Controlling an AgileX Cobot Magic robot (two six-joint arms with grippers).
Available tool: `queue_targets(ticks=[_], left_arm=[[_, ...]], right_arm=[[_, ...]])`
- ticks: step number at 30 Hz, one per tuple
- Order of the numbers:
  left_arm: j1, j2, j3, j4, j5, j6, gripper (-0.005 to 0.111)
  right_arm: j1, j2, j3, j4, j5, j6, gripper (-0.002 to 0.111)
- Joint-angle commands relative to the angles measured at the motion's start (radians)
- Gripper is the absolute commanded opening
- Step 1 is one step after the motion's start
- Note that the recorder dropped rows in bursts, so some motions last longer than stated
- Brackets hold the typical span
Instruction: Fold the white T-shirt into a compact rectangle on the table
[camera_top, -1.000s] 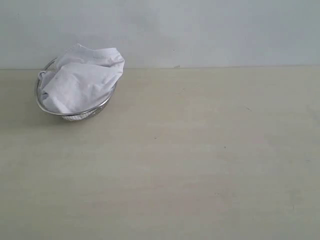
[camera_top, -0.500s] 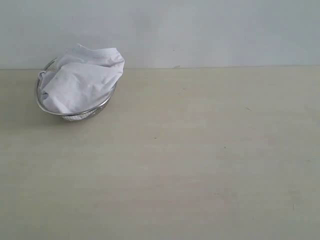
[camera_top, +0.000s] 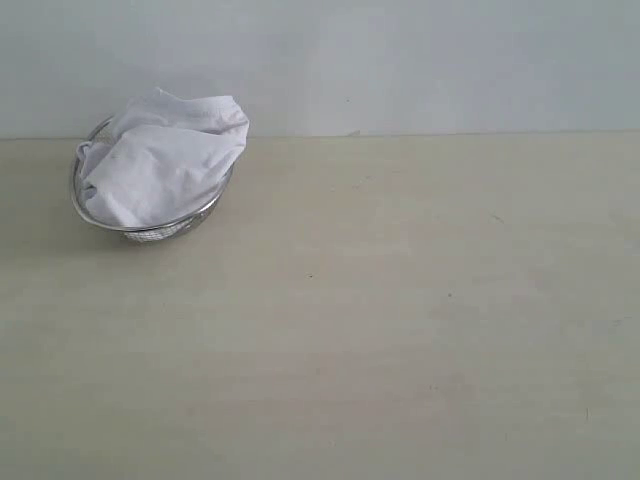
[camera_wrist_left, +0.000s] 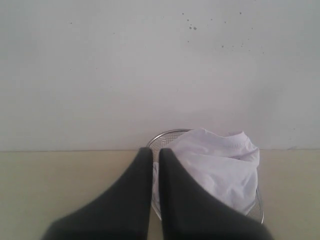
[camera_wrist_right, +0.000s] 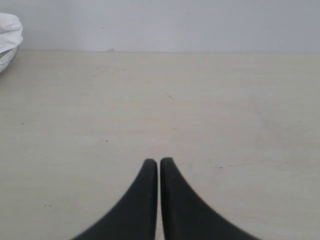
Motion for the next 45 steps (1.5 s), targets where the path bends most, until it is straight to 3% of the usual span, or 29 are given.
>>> queue_targets(ticks=[1, 7, 13, 17, 23, 37, 42, 45], left_arm=[[-0.006, 0.001, -0.005, -0.007, -0.023, -0.009, 0.005], [-0.006, 0.066, -0.005, -0.007, -0.104, -0.009, 0.005], [-0.012, 0.211, -0.015, -0.007, -0.141, -0.038, 0.005], [-0.079, 0.340, -0.097, 0.027, -0.121, -0.055, 0.005], [-0.146, 0.459, -0.229, 0.030, -0.077, -0.053, 0.005], [-0.148, 0.828, -0.484, 0.030, 0.086, -0.038, 0.005], [-0.148, 0.941, -0.626, -0.011, 0.285, 0.104, 0.005], [-0.138, 0.988, -0.711, -0.133, 0.345, 0.232, 0.005]], right_arm=[[-0.001, -0.005, -0.001, -0.001, -0.009, 0.000, 0.000], [-0.001, -0.005, -0.001, -0.001, -0.024, 0.000, 0.000], [-0.001, -0.005, -0.001, -0.001, -0.259, 0.000, 0.000], [-0.001, -0.005, -0.001, 0.037, -0.433, 0.037, 0.000], [-0.001, -0.005, -0.001, 0.074, -0.538, 0.177, 0.000], [-0.001, 0.043, -0.002, 0.089, -0.485, 0.184, 0.000], [-0.001, 0.242, -0.151, 0.089, -0.325, 0.155, 0.000], [-0.001, 0.395, -0.245, 0.089, -0.306, 0.089, 0.000]])
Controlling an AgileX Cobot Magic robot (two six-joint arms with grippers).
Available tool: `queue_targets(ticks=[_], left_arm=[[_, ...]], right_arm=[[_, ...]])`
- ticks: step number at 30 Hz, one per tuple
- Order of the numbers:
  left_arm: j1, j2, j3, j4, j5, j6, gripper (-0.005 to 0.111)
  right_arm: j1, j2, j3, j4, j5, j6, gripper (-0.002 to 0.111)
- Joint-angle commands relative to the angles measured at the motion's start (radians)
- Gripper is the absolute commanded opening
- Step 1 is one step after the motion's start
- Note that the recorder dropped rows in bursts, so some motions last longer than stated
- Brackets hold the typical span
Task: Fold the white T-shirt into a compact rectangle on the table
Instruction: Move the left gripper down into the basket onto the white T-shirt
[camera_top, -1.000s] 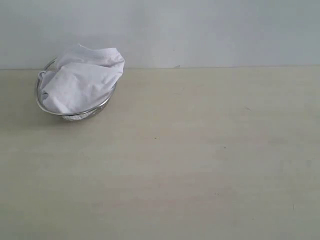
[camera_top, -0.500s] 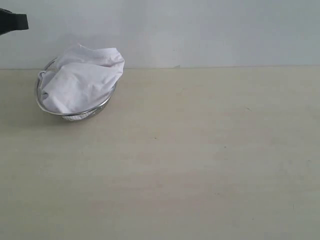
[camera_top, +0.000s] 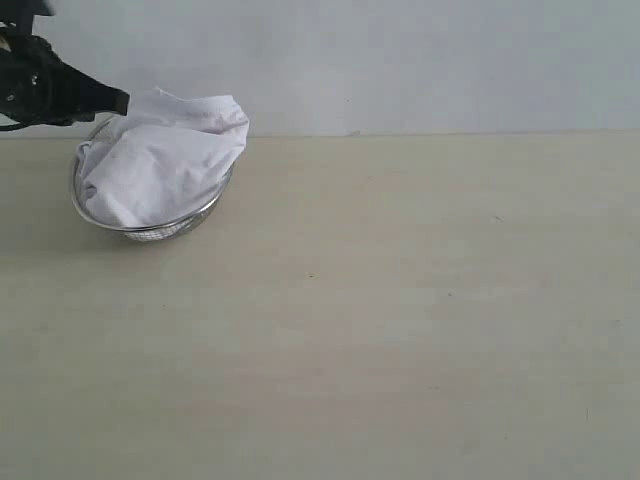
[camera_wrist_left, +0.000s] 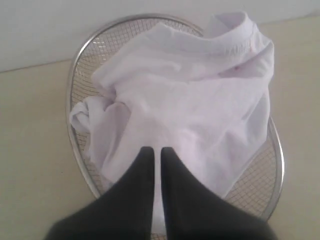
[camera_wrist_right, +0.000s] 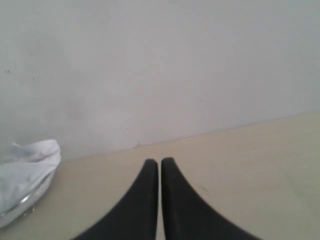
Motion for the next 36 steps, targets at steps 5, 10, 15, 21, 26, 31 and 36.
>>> queue_targets(ticks=[5, 10, 15, 21, 26, 31, 36], left_arm=[[0.071, 0.139, -0.235, -0.437, 0.227, 0.389, 0.005], [0.166, 0.223, -0.336, -0.682, 0.387, 0.604, 0.005], [0.205, 0.266, -0.401, -0.618, 0.422, 0.601, 0.005], [0.205, 0.337, -0.504, -0.570, 0.450, 0.561, 0.005], [0.205, 0.356, -0.560, -0.570, 0.469, 0.548, 0.005], [0.203, 0.370, -0.618, -0.570, 0.490, 0.569, 0.013], [0.181, 0.387, -0.662, -0.570, 0.507, 0.569, 0.038]], right_arm=[[-0.001, 0.471, -0.276, -0.003, 0.144, -0.084, 0.000], [-0.001, 0.730, -0.423, -0.003, 0.152, -0.093, 0.000], [-0.001, 0.913, -0.582, -0.003, 0.235, -0.139, 0.000], [-0.001, 1.098, -0.756, -0.003, 0.401, -0.204, 0.000], [-0.001, 1.194, -0.835, 0.060, 0.458, -0.262, 0.000], [0.000, 1.270, -0.868, 0.278, 0.463, -0.493, 0.000], [0.000, 1.322, -0.877, 0.459, 0.482, -0.673, 0.000]])
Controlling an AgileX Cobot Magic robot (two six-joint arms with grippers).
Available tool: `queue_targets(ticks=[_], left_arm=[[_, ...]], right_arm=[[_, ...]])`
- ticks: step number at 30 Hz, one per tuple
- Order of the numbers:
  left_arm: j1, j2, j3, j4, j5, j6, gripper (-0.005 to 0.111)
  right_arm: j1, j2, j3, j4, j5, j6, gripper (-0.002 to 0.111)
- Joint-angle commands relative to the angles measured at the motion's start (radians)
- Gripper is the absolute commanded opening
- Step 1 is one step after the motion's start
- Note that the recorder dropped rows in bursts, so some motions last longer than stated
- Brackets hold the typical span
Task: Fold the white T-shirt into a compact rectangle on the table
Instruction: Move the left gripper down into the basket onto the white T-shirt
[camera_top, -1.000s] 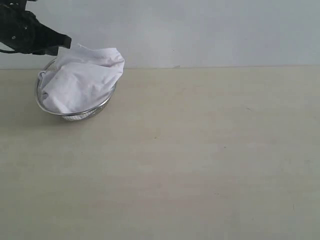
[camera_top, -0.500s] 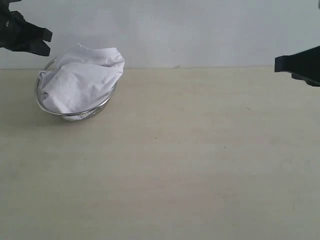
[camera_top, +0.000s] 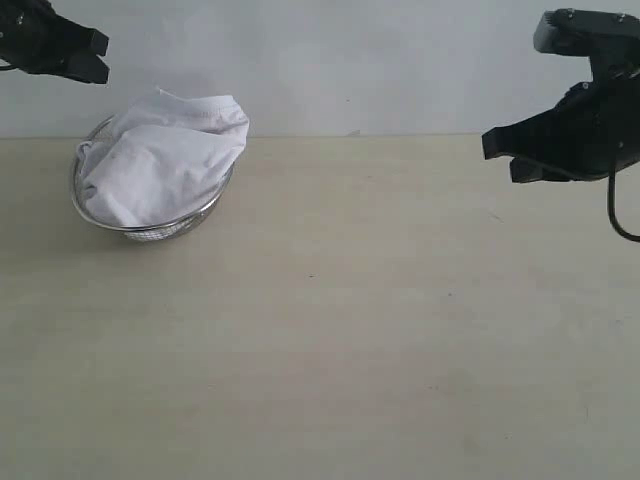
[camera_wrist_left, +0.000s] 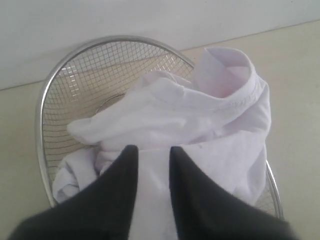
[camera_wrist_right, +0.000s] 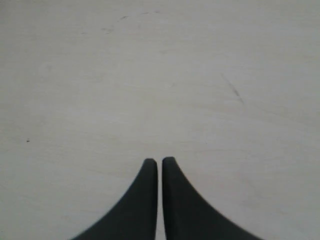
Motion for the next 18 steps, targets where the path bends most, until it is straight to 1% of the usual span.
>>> queue_targets(ticks=[1, 5, 9, 11, 13, 18], left_arm=[[-0.026, 0.010, -0.029, -0.001, 0.027, 0.001, 0.044], [-0.071, 0.021, -0.029, 0.053, 0.025, -0.001, 0.060], [-0.110, 0.057, -0.029, 0.093, 0.025, -0.031, 0.069], [-0.124, 0.082, -0.029, 0.146, 0.022, -0.077, 0.075], [-0.128, 0.112, -0.029, 0.181, 0.022, -0.125, 0.079], [-0.126, 0.166, -0.029, 0.201, 0.036, -0.205, 0.086]], right_arm=[[0.000, 0.036, -0.011, 0.132, 0.016, -0.144, 0.000], [0.000, 0.051, -0.015, 0.137, 0.038, -0.151, 0.000], [0.000, 0.051, -0.015, 0.139, 0.044, -0.151, 0.000], [0.000, 0.051, -0.015, 0.139, 0.051, -0.151, 0.000], [0.000, 0.051, -0.015, 0.139, 0.054, -0.151, 0.000], [0.000, 0.051, -0.015, 0.139, 0.062, -0.151, 0.000]])
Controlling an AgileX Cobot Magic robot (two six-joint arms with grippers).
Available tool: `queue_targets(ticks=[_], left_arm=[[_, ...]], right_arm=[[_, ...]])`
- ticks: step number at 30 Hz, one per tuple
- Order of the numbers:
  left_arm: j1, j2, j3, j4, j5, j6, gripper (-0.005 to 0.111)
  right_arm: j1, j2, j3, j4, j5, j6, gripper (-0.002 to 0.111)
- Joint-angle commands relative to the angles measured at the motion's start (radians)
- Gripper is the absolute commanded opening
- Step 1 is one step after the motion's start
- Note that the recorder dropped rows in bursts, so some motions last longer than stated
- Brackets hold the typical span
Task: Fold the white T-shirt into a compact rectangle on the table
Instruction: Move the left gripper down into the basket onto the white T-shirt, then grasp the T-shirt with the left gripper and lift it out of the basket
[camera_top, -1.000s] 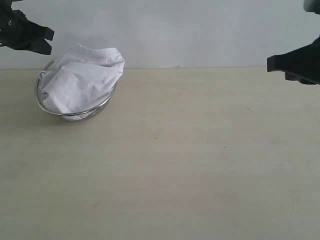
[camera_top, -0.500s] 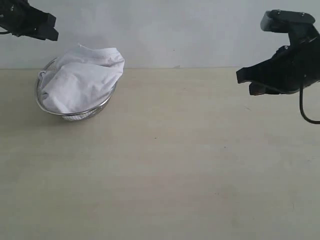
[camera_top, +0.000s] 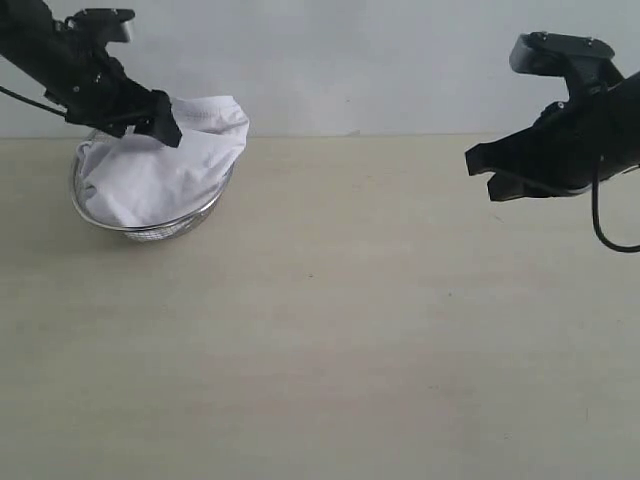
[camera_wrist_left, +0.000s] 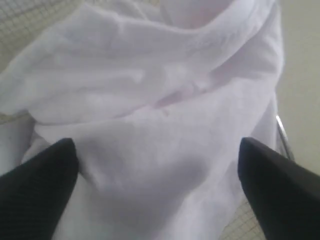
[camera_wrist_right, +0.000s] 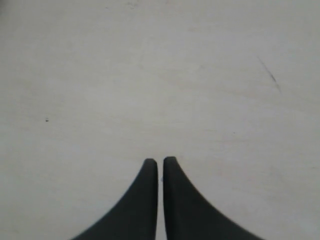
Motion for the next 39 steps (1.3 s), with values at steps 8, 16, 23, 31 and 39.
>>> queue_targets(ticks=[8, 16, 23, 31, 39], left_arm=[[-0.004, 0.115, -0.003, -0.020, 0.014, -0.104, 0.095], [-0.004, 0.197, -0.003, -0.070, 0.036, -0.106, 0.092], [0.002, 0.241, -0.003, -0.020, 0.050, -0.108, 0.042], [0.034, 0.241, -0.003, 0.121, 0.056, -0.152, 0.005], [0.092, 0.166, -0.003, -0.022, 0.047, -0.088, 0.005]], right_arm=[[0.000, 0.000, -0.006, 0.001, 0.007, -0.012, 0.000], [-0.001, 0.000, -0.006, 0.001, -0.013, -0.012, 0.000], [-0.001, 0.000, -0.006, 0.001, -0.014, -0.012, 0.000], [-0.001, 0.000, -0.006, 0.001, -0.014, -0.012, 0.000], [-0.001, 0.000, -0.006, 0.001, -0.024, -0.012, 0.000]])
